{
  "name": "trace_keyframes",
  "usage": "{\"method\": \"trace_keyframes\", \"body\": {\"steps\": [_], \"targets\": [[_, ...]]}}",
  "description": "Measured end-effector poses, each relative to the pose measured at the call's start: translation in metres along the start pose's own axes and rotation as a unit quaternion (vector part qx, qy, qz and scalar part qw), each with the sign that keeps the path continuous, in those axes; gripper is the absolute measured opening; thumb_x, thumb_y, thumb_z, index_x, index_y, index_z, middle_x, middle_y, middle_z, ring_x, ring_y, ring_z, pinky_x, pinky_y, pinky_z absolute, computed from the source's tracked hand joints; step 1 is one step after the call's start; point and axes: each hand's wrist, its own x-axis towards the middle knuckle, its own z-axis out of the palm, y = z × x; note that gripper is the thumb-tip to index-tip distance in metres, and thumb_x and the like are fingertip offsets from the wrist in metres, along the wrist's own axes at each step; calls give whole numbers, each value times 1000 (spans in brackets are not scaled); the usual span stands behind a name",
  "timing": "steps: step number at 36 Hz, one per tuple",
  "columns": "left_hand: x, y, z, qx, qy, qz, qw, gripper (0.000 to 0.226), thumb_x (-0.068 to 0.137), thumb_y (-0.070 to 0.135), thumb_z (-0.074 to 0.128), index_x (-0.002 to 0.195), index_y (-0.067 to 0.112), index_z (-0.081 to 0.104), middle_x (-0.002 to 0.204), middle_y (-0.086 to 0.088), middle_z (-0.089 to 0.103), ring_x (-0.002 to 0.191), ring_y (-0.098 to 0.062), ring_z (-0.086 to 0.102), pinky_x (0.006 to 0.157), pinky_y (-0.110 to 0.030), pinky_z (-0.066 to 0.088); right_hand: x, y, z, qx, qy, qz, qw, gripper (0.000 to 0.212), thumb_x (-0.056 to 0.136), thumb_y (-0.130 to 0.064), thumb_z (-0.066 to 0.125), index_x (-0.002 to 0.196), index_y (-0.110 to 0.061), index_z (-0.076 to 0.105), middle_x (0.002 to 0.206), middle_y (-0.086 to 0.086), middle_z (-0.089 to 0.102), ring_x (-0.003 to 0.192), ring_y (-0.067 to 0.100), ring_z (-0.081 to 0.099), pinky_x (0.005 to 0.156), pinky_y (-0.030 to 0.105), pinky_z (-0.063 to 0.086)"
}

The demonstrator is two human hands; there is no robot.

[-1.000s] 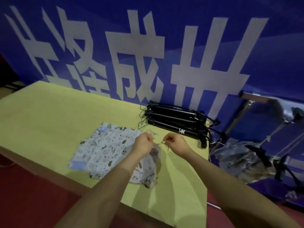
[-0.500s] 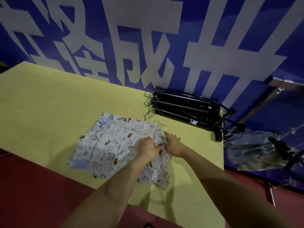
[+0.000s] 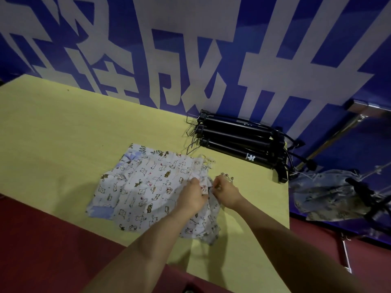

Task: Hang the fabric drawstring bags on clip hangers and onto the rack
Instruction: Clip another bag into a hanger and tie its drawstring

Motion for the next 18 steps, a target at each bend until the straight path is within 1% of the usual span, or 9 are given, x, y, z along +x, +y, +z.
{"method": "trace_keyframes", "body": {"steps": [2,4,7,9,11,13,15,16,18], "targets": [[-2,-1,3,0,3,4,1000,46,92,12,56,135,7,40,122,-12,58,105,-27,60,90,-37,50,-2,0,4,46,-10,-2,999,31,96,-17,46,125,-21,38,92,3,58,78,25,54,78,41,45],[-4,-3,3,1,28,13,1000,37,94,8,51,130,6,47,121,-13,60,106,-27,60,88,-36,50,-3,0,7,71,-34,-11,997,49,98,-12,41,142,-24,25,79,4,56,64,21,48,64,35,40],[-5,-5,-1,-24,73,48,996,18,95,9,46,106,4,59,105,-15,62,89,-26,59,74,-35,50,2,3,11,56,-24,-19,998,51,98,-16,39,145,-29,25,101,15,61,74,23,51,70,35,43],[-6,-4,-6,-54,93,68,992,17,95,8,45,103,4,59,100,-15,61,80,-21,55,62,-28,43,4,4,11,22,-2,-22,1000,44,95,-23,44,138,-29,37,114,21,59,87,27,54,82,39,46],[-8,0,-16,-84,95,72,989,17,96,8,43,105,2,57,91,-14,61,67,-14,48,50,-19,34,0,1,5,-28,17,-11,999,33,93,-30,50,126,-25,50,121,15,50,107,31,46,93,39,38],[-9,5,-28,-101,91,74,988,16,97,7,42,106,2,54,76,-4,54,56,-8,42,40,-13,33,-5,-5,-3,-11,44,-26,999,24,90,-34,57,108,-19,56,115,5,43,108,26,38,93,36,33],[-9,10,-41,-119,97,79,985,15,97,3,40,109,5,48,72,3,46,54,-7,41,38,-11,34,-8,-13,-10,66,74,-61,993,16,86,-29,65,88,-19,53,100,0,47,92,22,42,81,33,39],[-9,14,-46,-129,101,86,983,17,96,1,40,111,8,45,72,3,45,53,-8,41,36,-11,32,-10,-17,-13,124,84,-73,986,18,85,-22,66,80,-18,50,89,0,50,80,21,45,69,29,42],[-11,20,-55,-146,108,103,978,23,94,-2,41,106,18,36,74,2,44,52,-9,39,35,-14,28,-10,-24,-19,218,98,-89,967,25,85,-6,64,74,-17,44,70,0,47,59,14,41,47,15,33]]}}
